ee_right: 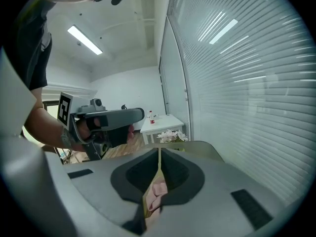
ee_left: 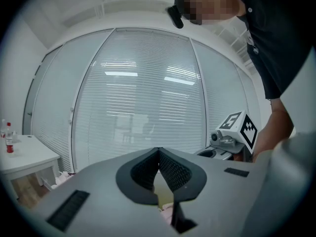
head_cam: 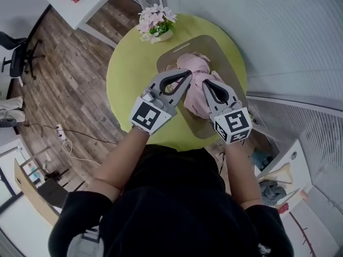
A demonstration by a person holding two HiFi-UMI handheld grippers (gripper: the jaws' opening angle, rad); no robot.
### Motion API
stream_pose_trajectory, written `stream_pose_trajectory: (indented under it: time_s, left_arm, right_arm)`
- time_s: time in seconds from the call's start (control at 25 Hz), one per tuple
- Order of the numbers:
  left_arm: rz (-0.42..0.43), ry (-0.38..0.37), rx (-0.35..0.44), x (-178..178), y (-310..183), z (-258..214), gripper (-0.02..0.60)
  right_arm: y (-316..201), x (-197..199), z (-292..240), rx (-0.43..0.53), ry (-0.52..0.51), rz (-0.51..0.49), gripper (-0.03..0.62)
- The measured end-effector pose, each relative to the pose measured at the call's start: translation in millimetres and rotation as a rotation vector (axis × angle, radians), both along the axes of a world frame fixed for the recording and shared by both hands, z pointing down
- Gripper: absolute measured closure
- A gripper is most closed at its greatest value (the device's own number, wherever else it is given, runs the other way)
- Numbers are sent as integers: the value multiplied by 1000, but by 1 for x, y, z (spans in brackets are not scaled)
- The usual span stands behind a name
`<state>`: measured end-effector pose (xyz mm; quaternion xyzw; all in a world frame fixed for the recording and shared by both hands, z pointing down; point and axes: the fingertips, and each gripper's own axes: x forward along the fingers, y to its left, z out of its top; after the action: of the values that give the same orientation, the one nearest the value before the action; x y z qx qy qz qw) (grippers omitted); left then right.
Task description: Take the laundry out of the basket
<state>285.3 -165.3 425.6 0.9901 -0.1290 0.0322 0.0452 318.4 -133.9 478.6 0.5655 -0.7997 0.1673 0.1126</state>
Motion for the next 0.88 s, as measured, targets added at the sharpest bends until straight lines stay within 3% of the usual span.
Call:
stream_pose_trajectory:
  time_s: [0.6,0.88]
  left_arm:
    - [-73,-15,32,18,-35,28,572]
    - [-110,-29,18,14,-46,43,572]
  right_arm:
    - [-28,10,94,-237,62,-79,561]
    - [-31,3,168,-495,134,-153,370]
